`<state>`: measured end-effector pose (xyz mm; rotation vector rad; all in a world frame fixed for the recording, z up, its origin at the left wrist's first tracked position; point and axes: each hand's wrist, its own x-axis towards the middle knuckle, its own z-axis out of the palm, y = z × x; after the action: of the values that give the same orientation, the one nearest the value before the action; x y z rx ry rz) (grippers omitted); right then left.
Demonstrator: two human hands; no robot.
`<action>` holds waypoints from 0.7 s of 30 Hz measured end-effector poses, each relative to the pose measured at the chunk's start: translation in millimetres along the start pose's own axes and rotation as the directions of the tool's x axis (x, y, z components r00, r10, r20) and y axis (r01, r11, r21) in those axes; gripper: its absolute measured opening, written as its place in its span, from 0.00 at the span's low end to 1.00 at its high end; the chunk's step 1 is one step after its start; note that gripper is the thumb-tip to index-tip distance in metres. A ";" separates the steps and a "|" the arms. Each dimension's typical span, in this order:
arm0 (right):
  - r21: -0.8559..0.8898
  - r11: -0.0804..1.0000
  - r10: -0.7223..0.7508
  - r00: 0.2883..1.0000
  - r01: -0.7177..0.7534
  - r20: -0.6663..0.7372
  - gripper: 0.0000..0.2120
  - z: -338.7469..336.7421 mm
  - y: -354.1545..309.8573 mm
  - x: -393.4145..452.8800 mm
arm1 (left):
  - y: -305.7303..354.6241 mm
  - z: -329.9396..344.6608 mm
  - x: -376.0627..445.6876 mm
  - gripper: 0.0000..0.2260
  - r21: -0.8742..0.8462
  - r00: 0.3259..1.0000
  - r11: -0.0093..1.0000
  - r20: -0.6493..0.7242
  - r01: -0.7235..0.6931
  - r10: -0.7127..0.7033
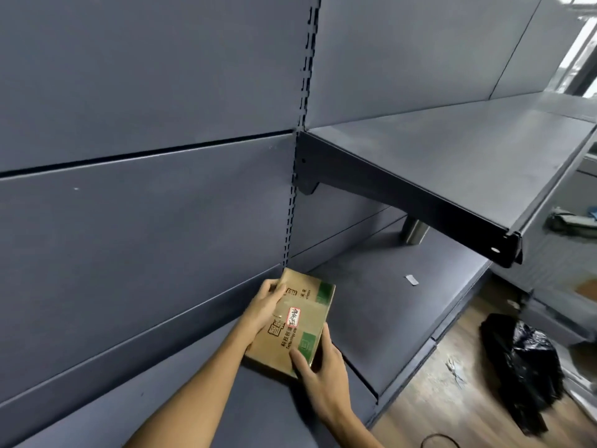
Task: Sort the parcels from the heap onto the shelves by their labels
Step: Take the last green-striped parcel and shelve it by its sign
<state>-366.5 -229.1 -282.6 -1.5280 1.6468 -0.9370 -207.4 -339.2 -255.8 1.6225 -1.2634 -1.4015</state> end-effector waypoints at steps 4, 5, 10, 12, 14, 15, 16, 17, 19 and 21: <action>0.234 0.971 -0.045 0.999 0.041 0.014 0.37 -18.2 -11.5 -0.7 | 16.3 3.2 -14.3 0.18 -0.162 0.994 0.982 -0.068 -0.092 0.082; 0.278 0.959 -0.068 0.997 0.059 0.025 0.36 -24.4 -13.0 1.4 | 21.6 3.9 -20.5 0.17 -0.224 0.990 0.967 -0.098 -0.121 0.101; 0.437 0.897 -0.173 0.963 0.067 0.206 0.29 -62.2 -22.6 18.4 | 35.3 -9.7 -66.9 0.20 -0.353 0.965 0.914 -0.231 -0.198 0.120; 0.455 0.888 -0.220 0.935 0.073 0.280 0.26 -75.2 -28.4 24.3 | 29.4 -20.8 -90.5 0.20 -0.337 0.957 0.922 -0.275 -0.190 0.097; 0.466 0.881 -0.251 0.916 0.082 0.313 0.22 -84.3 -35.6 28.5 | 20.4 -31.1 -121.0 0.14 -0.306 0.939 0.938 -0.340 -0.164 0.053; 0.477 0.875 -0.258 0.912 0.081 0.319 0.19 -86.3 -40.1 28.4 | 15.0 -33.7 -136.8 0.16 -0.318 0.931 0.935 -0.364 -0.159 0.035; 0.478 0.875 -0.263 0.909 0.083 0.323 0.16 -86.9 -45.0 27.5 | 9.5 -35.3 -152.8 0.18 -0.331 0.922 0.932 -0.386 -0.151 0.012; 0.472 0.877 -0.268 0.905 0.088 0.330 0.14 -85.9 -50.9 25.7 | 3.4 -35.7 -168.3 0.20 -0.346 0.908 0.924 -0.419 -0.164 0.004; 0.470 0.877 -0.287 0.892 0.098 0.350 0.14 -79.0 -61.3 21.0 | -7.3 -34.1 -199.9 0.14 -0.402 0.868 0.887 -0.497 -0.227 -0.004; 0.462 0.880 -0.301 0.884 0.113 0.358 0.19 -69.5 -72.5 8.9 | -19.1 -30.4 -230.4 0.11 -0.452 0.805 0.839 -0.593 -0.302 -0.030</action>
<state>-391.2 -237.8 -185.2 -1.4834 0.9025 -0.9266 -165.8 -120.7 -185.6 1.3652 -0.5469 -0.9222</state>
